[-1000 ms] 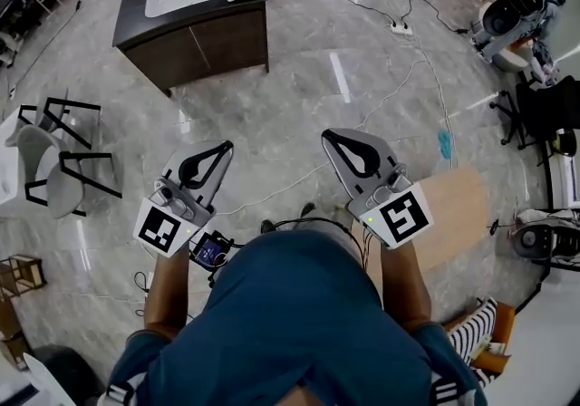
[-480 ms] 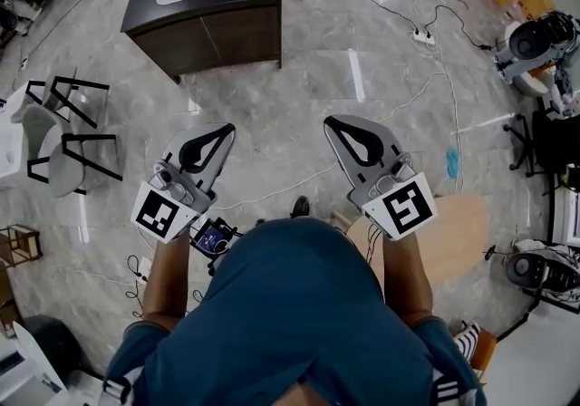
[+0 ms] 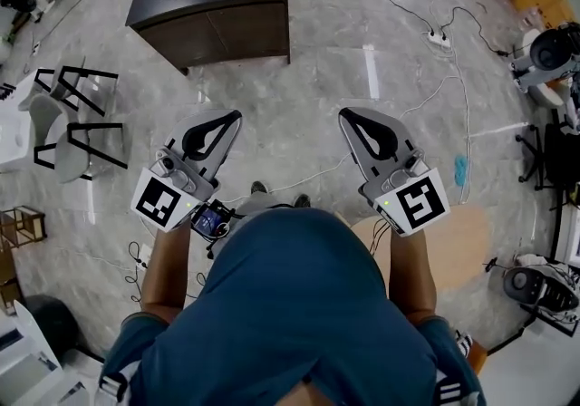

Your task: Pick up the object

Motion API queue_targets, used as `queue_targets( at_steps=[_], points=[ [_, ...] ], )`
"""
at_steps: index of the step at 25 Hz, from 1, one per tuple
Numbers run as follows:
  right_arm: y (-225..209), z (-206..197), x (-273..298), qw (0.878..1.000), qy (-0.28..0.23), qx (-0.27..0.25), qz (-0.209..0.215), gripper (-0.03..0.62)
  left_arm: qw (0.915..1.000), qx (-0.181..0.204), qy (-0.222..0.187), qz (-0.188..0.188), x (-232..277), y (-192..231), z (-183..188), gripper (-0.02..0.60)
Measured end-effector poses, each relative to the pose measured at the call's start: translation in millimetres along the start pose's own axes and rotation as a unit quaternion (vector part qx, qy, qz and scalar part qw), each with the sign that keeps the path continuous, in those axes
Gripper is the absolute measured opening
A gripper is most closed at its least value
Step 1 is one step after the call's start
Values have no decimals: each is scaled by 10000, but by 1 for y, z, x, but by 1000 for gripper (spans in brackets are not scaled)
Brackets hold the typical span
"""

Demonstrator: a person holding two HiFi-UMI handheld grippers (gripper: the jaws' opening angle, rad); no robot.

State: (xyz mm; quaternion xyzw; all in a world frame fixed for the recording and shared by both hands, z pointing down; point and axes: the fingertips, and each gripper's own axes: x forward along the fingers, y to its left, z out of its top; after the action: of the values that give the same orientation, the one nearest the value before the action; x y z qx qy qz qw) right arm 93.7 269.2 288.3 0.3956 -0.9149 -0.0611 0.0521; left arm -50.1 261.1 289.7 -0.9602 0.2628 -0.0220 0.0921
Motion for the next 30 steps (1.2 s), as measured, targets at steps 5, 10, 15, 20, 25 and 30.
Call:
queue_targets(
  at_steps=[5,10,15,20,25,30],
  points=[
    [-8,-7,22,9999,148,8,-42,15,9999,-91,-41,-14,6,28,-11,5],
    [-10,-5,44,9996,260,-33,-133,15,9998,-110,-138,-135,7,55,-16,3],
    [-8,-2,78,9993,317,-35,-175,15,9995,-174,-187,-161,0,89,-24,3],
    [-6,-11,135,9987,447,-36,-236,15,9991,-265,-257,-214,-11,144,-46,3],
    [3,-2,153,9984,471,-79,-298,15,9984,-348,-319,-316,-21,157,-49,3],
    [16,0,171,9979,609,-181,-153,15,9980,-376,-375,-343,-26,172,-53,3]
  ],
)
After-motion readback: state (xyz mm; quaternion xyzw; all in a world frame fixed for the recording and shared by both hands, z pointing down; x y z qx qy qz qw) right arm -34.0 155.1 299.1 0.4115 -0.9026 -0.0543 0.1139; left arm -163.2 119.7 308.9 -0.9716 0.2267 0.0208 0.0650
